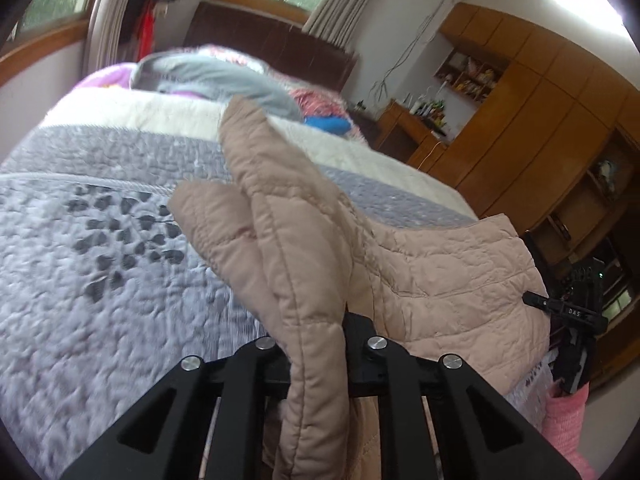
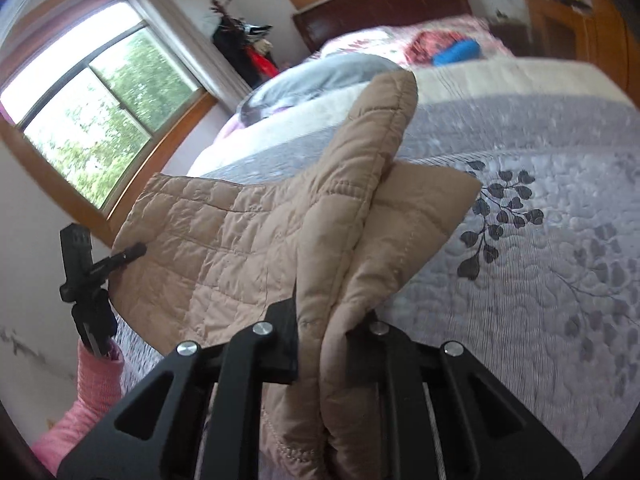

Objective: Fold large clothes

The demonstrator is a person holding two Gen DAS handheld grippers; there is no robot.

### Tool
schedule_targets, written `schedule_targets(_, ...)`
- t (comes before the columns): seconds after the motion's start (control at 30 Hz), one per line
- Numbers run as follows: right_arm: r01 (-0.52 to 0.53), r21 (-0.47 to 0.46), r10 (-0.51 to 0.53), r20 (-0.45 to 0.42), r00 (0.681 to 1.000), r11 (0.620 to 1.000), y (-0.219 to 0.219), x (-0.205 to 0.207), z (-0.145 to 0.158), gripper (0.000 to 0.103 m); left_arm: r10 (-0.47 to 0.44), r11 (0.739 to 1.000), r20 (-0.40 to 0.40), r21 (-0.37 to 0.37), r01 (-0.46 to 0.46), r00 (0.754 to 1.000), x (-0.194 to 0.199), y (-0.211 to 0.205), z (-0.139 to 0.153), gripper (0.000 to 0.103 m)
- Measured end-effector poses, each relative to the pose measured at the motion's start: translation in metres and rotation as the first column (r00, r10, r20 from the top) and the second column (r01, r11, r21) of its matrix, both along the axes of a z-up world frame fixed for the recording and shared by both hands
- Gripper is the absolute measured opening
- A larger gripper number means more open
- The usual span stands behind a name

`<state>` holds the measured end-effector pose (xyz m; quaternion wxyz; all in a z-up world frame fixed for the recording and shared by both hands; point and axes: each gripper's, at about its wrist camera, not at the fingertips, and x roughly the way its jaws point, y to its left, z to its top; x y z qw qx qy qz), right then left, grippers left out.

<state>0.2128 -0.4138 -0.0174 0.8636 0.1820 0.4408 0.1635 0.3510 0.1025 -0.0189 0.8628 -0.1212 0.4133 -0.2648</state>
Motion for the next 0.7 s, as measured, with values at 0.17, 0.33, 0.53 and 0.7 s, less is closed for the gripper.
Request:
schedule_targets(0.17, -0.063, -0.005, 0.063, 0.008, 0.998, 0.998, 0.024, -0.048, 0.009, 0.013, 0.014, 1.0, 0.033, 0.008, -0.014, 0.999, -0.062, 0.035, 0.019, 0.013)
schedule_targets(0.33, -0.107, 0.012, 0.108, -0.038, 0.993, 0.994, 0.047, -0.083, -0.015, 0.014, 0.043, 0.999, -0.001, 0.027, -0.043, 0.999, -0.112, 0.061, -0.001, 0.014)
schedule_targets(0.53, -0.087, 0.021, 0.089, -0.146, 0.985, 0.996, 0.056, -0.1, -0.067, 0.014, 0.102, 0.992, -0.096, 0.085, -0.093, 0.99, -0.136, 0.08, -0.065, 0.016)
schedule_targets(0.7, -0.036, 0.034, 0.043, -0.213, 0.976, 0.999, 0.05, -0.101, -0.106, 0.02, 0.124, 0.991, -0.158, 0.075, -0.113, 0.98, -0.134, 0.094, -0.117, 0.027)
